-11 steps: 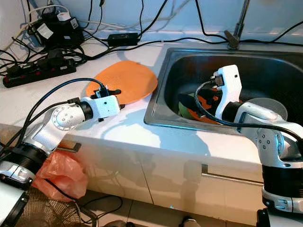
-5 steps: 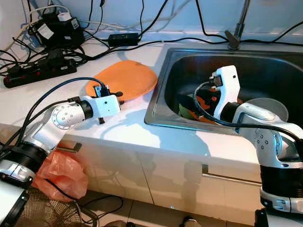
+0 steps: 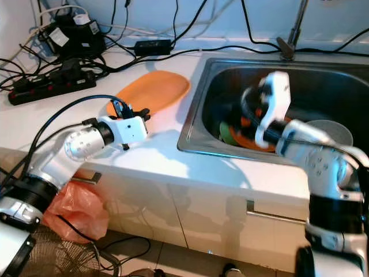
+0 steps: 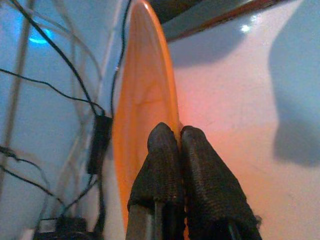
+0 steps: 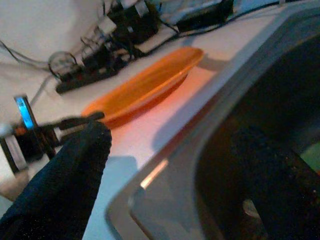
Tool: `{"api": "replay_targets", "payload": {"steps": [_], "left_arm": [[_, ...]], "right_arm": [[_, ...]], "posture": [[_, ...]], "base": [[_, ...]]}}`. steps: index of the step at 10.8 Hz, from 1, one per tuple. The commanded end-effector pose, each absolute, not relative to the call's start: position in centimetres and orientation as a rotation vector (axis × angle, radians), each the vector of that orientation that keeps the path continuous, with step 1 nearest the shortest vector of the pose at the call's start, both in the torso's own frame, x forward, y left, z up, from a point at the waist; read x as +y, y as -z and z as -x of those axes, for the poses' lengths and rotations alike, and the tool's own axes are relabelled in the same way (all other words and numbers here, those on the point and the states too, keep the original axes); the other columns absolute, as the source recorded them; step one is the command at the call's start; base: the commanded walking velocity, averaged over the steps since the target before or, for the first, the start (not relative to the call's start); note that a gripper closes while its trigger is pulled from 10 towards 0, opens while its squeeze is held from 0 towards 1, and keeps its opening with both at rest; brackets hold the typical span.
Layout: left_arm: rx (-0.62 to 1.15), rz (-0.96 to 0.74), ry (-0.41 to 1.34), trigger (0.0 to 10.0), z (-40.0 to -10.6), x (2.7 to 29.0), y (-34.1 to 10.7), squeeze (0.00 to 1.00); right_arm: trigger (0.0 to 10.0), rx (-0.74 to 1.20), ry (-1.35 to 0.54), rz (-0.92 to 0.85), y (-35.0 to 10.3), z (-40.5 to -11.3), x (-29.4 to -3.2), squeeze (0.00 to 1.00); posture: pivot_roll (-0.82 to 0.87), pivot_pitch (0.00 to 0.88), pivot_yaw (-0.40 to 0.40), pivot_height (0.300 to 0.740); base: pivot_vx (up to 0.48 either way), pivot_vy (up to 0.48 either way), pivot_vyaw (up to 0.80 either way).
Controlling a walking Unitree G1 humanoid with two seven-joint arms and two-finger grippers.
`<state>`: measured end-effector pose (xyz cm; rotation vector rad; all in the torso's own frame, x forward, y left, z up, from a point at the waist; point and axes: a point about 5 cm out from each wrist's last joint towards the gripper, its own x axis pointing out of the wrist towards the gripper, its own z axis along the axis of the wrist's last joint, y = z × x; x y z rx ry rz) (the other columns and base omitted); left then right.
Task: Kitchen organization
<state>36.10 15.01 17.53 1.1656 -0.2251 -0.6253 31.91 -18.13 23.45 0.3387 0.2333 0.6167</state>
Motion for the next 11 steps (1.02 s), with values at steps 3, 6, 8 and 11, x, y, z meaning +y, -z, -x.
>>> {"api": "replay_targets", "payload": {"steps": [3, 6, 8, 11], "left_arm": [[-0.282, -1.236, 0.568, 0.0, -35.3, 14.6, -15.4, 0.0], [-0.474, -1.294, 0.454, 0.0, -35.3, 13.3, -16.9, 0.0], [-0.6, -1.28, 0.434, 0.0, -34.9, 11.8, -17.5, 0.0], [-0.739, -1.225, 0.378, 0.0, -34.6, 10.3, -18.9, 0.0]], "right_arm": [[10.0, 0.238, -0.613, -0.458, -24.1, -32.5, -17.5, 0.0], [10.0, 0.238, -0.639, -0.526, -24.9, -33.1, -16.3, 0.0], [10.0, 0.231, -0.639, -0.605, -25.9, -33.9, -15.6, 0.0], [10.0, 0.256, -0.593, -0.678, -25.9, -34.9, -14.7, 0.0]], "posture": [[0.08, 0.088, 0.091, 0.74], [0.08, 0.087, 0.089, 0.74], [0.09, 0.088, 0.086, 0.74], [0.09, 0.091, 0.086, 0.74]], "base": [[0.0, 0.0, 0.0], [0.0, 0.0, 0.0], [0.0, 0.0, 0.0], [0.0, 0.0, 0.0]]}}
